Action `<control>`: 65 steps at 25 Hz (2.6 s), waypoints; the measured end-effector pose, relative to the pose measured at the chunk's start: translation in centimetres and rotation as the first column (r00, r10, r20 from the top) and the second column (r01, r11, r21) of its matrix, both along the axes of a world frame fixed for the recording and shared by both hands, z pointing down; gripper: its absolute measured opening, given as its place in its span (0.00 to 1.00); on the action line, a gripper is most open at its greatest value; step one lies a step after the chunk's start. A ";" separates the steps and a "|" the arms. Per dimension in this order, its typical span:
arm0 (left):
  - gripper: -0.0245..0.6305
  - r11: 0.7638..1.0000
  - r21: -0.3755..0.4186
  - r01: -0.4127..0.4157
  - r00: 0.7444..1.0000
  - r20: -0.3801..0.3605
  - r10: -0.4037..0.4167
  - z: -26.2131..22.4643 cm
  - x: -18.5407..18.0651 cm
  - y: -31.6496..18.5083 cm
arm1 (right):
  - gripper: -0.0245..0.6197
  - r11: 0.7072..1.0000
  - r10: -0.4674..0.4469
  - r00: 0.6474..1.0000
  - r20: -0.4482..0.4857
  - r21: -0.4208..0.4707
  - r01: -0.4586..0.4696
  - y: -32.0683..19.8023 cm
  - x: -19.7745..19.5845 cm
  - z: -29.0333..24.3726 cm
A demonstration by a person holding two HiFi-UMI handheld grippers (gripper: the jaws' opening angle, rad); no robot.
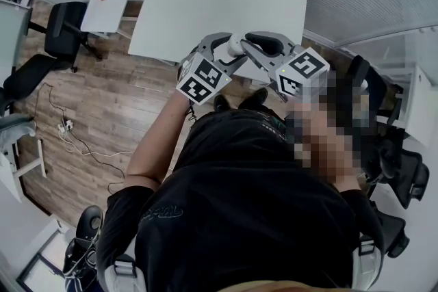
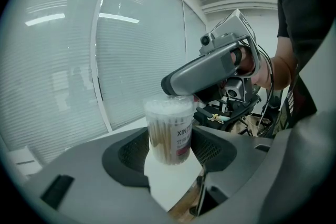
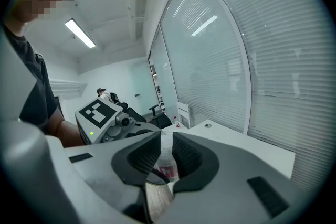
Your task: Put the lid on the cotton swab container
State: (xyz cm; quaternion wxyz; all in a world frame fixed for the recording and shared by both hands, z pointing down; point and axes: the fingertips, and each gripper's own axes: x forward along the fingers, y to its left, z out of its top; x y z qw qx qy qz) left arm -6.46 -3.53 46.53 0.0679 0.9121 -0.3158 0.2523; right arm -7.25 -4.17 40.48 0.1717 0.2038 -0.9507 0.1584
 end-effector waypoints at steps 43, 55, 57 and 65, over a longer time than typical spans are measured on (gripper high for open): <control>0.43 1.000 0.001 0.021 0.999 0.034 -0.021 0.9 1.3 0.5 | 0.16 0.980 0.086 0.994 -0.070 0.185 -0.071 0.4 0.0 0.9; 0.43 0.999 0.005 0.041 0.999 0.012 -0.041 0.8 1.0 0.8 | 0.16 0.983 0.082 0.997 -0.007 0.168 -0.080 0.8 0.2 0.6; 0.43 0.999 0.005 0.047 0.999 0.012 -0.047 0.9 0.7 0.8 | 0.16 0.982 0.089 0.996 0.006 0.164 -0.089 0.7 0.3 0.4; 0.44 0.998 -0.019 0.057 0.998 0.011 -0.057 1.3 0.4 0.9 | 0.16 0.984 0.125 0.991 0.056 0.118 -0.131 -0.4 2.7 0.5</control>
